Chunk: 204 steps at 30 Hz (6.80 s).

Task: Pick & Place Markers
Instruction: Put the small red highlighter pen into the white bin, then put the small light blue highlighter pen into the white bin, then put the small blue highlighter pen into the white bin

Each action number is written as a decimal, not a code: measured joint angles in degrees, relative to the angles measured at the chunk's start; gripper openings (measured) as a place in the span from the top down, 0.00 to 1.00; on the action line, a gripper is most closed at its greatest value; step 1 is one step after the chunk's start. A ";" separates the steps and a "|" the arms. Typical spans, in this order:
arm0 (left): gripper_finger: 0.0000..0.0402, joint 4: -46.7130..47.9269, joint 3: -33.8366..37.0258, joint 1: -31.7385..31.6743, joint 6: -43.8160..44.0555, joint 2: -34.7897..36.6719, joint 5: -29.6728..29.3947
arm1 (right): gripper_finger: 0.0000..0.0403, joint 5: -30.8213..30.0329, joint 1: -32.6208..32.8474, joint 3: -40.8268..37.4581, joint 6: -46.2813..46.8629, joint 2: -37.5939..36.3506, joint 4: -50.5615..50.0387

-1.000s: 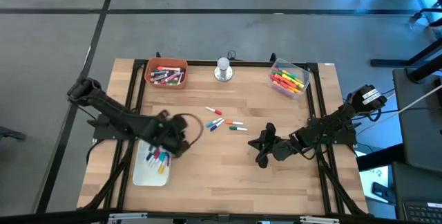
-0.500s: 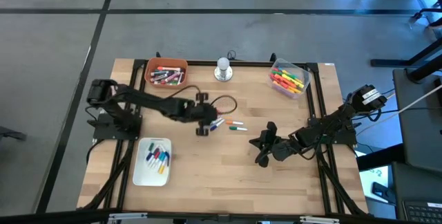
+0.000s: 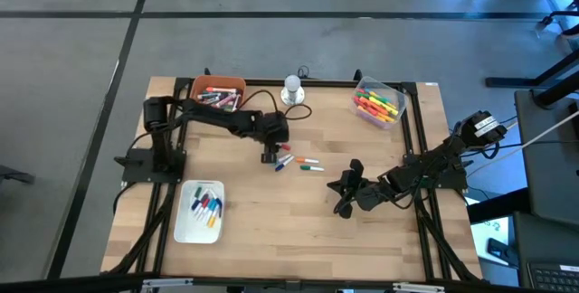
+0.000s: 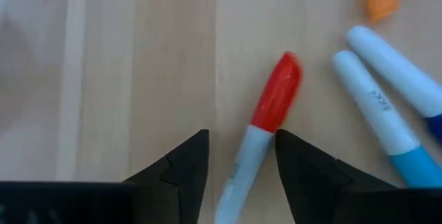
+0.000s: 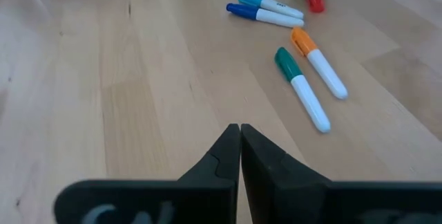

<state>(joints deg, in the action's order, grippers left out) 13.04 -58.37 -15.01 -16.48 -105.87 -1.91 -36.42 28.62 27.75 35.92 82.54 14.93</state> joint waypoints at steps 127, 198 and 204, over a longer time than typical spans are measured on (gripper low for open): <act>0.60 -2.56 3.04 18.61 50.61 5.42 -24.25 | 0.96 -0.91 0.00 0.00 3.83 0.00 0.18; 0.65 48.25 9.92 52.02 100.16 38.27 -10.90 | 0.96 -0.02 -0.11 0.00 6.98 0.00 -1.03; 0.65 36.51 7.52 44.27 90.03 37.51 -35.20 | 0.96 -0.02 -0.24 -0.01 5.93 0.00 -0.90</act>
<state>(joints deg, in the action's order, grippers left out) 49.56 -50.85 29.25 73.55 -68.36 -37.11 -36.45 28.38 27.74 41.85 82.54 14.03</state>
